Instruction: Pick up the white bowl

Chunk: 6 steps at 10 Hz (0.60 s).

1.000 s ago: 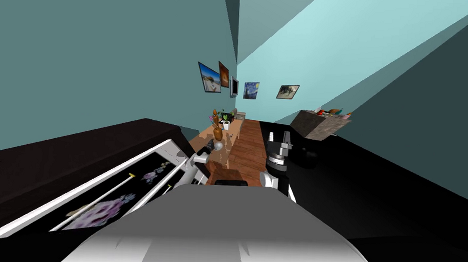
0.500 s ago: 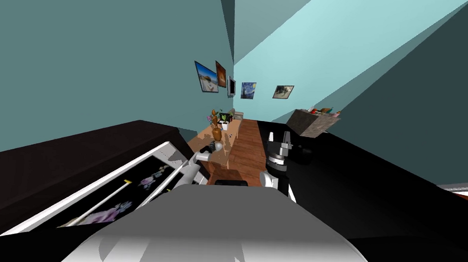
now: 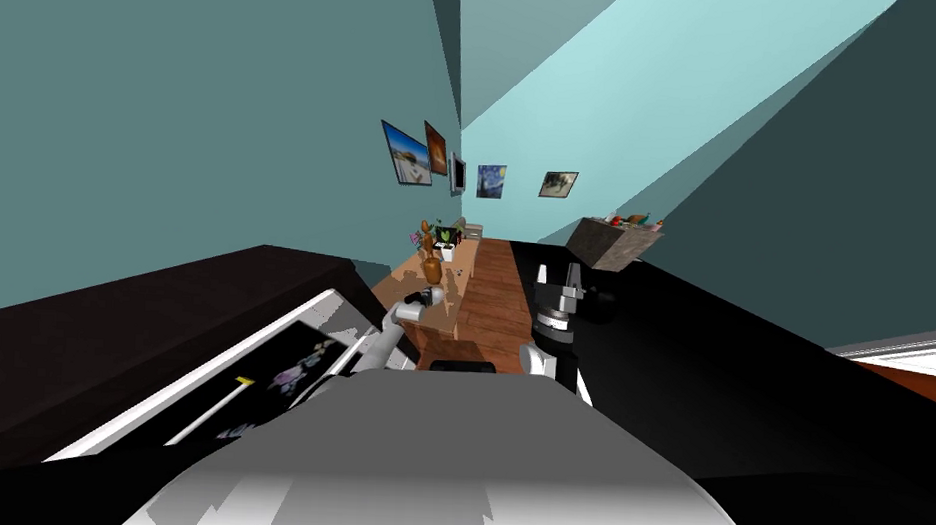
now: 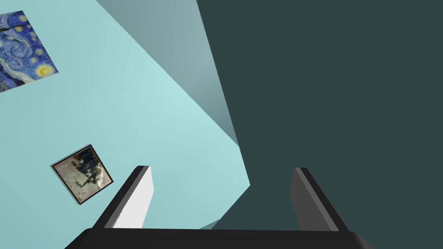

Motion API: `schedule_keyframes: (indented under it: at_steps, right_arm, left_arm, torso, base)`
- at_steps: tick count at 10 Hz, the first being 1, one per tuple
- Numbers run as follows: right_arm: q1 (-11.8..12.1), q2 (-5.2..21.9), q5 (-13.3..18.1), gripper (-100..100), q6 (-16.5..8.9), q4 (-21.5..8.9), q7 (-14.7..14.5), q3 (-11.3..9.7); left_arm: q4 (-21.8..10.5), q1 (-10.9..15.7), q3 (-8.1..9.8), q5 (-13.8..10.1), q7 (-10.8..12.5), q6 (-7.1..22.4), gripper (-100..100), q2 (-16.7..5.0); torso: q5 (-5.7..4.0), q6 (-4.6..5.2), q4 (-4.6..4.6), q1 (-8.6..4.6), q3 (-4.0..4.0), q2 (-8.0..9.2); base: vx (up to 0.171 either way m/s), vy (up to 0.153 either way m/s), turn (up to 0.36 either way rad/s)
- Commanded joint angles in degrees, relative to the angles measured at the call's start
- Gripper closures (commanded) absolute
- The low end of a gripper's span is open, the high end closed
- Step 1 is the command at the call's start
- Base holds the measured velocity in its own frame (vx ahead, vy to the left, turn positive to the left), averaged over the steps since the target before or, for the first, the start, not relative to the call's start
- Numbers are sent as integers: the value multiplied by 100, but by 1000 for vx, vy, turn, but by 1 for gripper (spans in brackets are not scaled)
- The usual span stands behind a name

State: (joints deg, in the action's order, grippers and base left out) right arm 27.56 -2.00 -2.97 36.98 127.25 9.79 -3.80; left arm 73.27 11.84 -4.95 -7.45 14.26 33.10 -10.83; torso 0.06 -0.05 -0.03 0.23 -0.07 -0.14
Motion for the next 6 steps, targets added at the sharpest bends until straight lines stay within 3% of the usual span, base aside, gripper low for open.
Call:
schedule_keyframes:
  at_steps: [1,6]
  right_arm:
    - [0,0,0,0,0,0,0,0]
    - [0,0,0,0,0,0,0,0]
  left_arm:
    - [-278,153,-42,-28,50,286,-100,32]
    - [-901,433,-139,-72,145,888,-100,121]
  torso:
    - [0,0,0,0,0,0]
    - [-1,-1,-2,-2,-4,-8]
  base:
    - [24,68,-176]
    - [31,62,-93]
